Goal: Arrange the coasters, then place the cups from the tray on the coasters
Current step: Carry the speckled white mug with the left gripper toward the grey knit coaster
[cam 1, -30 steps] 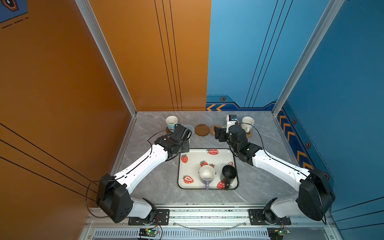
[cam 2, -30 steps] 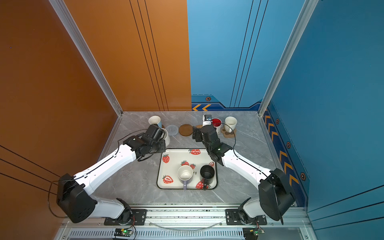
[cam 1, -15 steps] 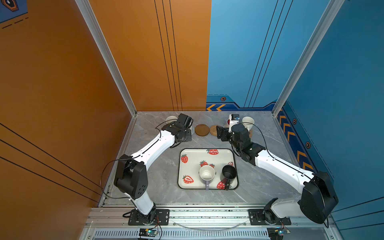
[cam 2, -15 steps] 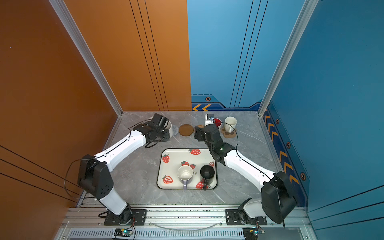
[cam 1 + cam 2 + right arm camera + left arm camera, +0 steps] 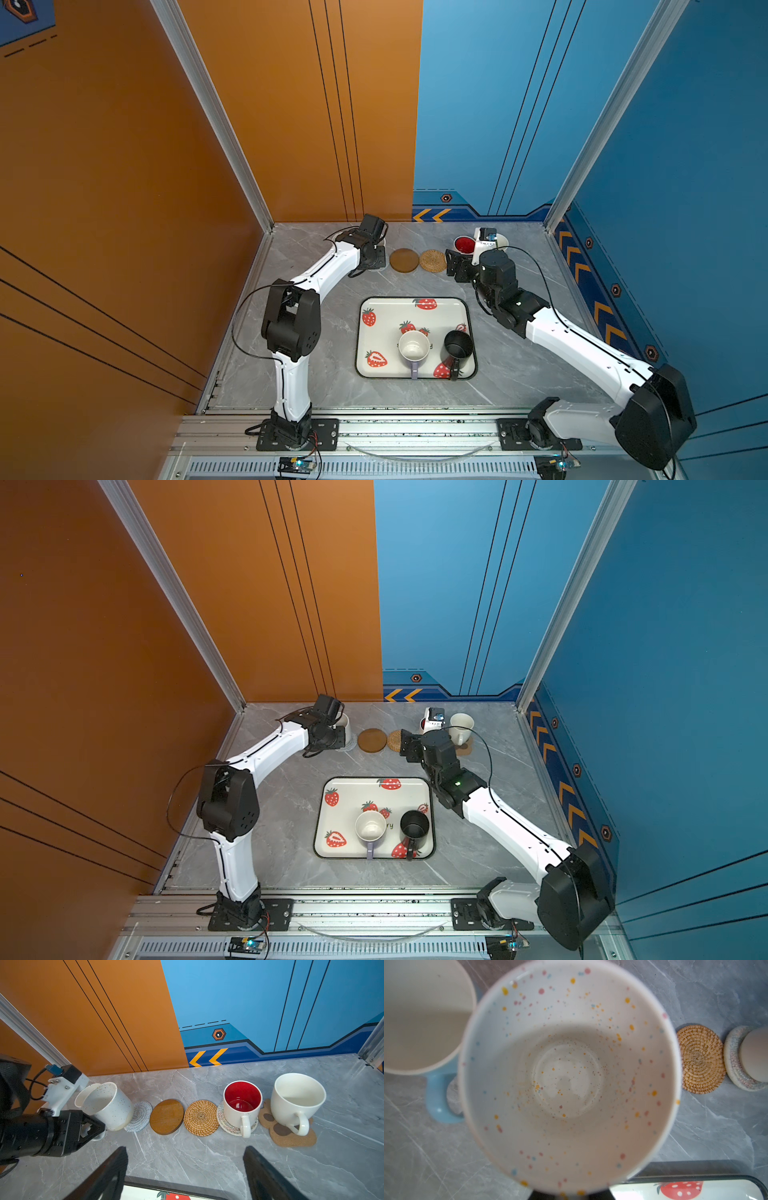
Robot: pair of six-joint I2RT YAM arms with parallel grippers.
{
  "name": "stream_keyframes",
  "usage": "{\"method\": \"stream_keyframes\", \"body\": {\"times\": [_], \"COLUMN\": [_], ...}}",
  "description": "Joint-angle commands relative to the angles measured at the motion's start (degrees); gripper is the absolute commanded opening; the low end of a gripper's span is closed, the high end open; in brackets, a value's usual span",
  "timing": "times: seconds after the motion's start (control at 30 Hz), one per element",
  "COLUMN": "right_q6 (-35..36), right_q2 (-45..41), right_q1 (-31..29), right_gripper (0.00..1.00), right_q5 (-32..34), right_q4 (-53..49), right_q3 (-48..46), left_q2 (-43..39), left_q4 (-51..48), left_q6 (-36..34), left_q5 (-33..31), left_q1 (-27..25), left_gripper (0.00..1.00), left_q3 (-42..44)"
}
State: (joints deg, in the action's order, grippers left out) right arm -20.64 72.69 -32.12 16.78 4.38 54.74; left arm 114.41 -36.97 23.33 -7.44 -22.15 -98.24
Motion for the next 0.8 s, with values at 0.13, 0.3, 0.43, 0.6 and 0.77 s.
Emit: {"method": "stream_keyframes", "body": {"times": [0.13, 0.3, 0.43, 0.6, 0.77], "right_q6": [-1.85, -2.03, -2.12, -2.12, -2.21], "right_q2": [-1.85, -1.58, -1.41, -1.45, -1.32], "right_q1": [0.91, 1.00, 1.14, 1.19, 1.39], "right_gripper": [0.85, 0.85, 0.85, 0.85, 0.85], "right_q5": [0.49, 0.16, -0.01, -0.13, -0.25], "right_q4": [-0.60, -0.60, -0.60, -0.69, -0.69], "right_q3": [-1.81, -1.74, -1.74, -1.71, -1.74], "left_q2": [3.73, 5.48, 6.42, 7.39, 8.40], "left_q4": [2.18, 1.88, 1.83, 1.82, 1.74], "left_q6": [-1.53, -1.54, -1.18, -1.27, -1.52], "left_q5": [0.06, -0.28, -0.73, -0.85, -0.74], "left_q1": [0.80, 0.97, 1.23, 1.49, 2.07], "left_gripper": [0.00, 0.00, 0.00, 0.00, 0.00], "left_q3": [-7.57, -8.64, -8.77, -9.06, -10.07]}}
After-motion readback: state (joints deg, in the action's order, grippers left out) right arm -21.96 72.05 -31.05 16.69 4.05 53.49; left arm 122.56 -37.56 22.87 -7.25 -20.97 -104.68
